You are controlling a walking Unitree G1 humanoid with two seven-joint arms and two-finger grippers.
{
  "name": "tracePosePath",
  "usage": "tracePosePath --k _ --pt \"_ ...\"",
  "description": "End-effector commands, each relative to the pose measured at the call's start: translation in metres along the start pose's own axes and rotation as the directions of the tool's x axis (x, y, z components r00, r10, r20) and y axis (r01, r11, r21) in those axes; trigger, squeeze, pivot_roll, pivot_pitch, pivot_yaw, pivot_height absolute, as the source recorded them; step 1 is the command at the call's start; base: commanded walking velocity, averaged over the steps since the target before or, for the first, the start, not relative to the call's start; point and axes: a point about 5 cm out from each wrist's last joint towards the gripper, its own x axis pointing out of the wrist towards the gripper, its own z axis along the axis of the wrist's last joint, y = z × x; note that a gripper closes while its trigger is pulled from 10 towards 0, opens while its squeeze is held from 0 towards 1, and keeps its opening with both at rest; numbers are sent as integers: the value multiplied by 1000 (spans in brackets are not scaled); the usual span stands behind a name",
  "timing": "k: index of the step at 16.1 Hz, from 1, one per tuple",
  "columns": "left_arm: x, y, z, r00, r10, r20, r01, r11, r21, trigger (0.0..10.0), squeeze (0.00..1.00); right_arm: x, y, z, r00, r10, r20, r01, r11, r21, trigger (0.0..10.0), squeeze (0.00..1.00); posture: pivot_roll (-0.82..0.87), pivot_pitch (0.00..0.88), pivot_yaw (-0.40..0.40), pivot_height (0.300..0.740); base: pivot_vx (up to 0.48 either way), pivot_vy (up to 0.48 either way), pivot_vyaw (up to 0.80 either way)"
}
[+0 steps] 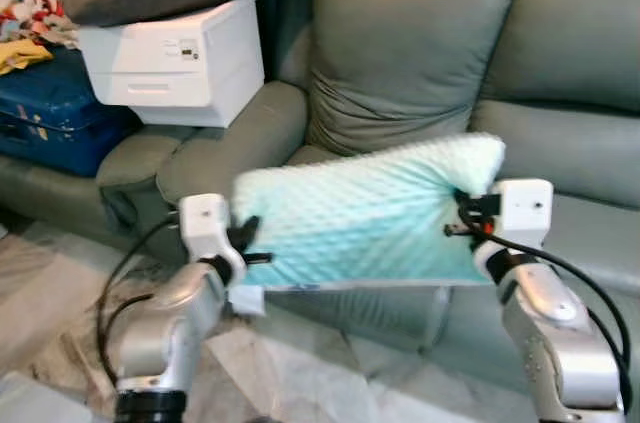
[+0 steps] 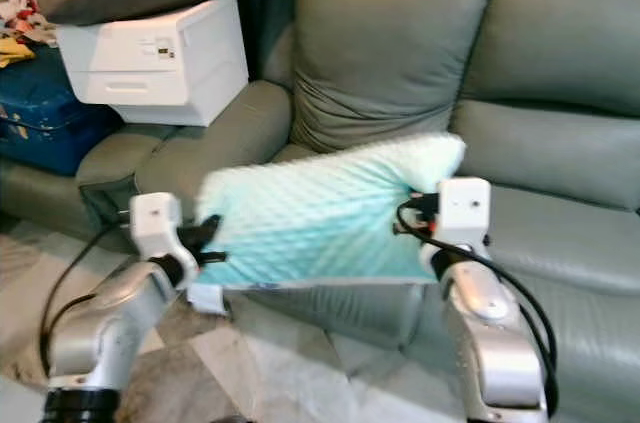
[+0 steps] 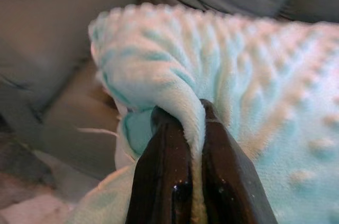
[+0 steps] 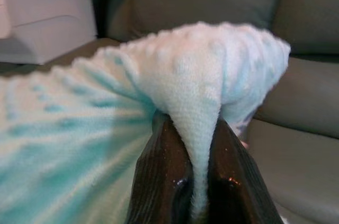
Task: Move the pillow to the sofa
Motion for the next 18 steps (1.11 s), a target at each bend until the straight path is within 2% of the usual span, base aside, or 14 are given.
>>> tracePosePath --k 1,11,14,18 --pt "-2 4 7 1000 7 17 -8 1000 13 10000 0 1 4 8 999 6 32 -6 1000 1 10000 0 -114 0 45 740 -277 0 0" --pt "-1 3 6 1000 -1 12 1 1000 11 10000 0 1 3 8 999 6 32 -6 1000 -2 10000 0 -117 0 43 740 -278 0 0" --pt "-3 -1 9 996 -53 65 49 997 59 10000 0 1 3 8 1000 5 29 -4 1000 -7 10000 0 -120 0 43 740 0 0 0" --pt "-1 1 16 994 -60 96 52 996 78 10000 0 1 2 8 1000 0 23 1 1000 -12 10000 0 -122 0 40 740 0 0 0"
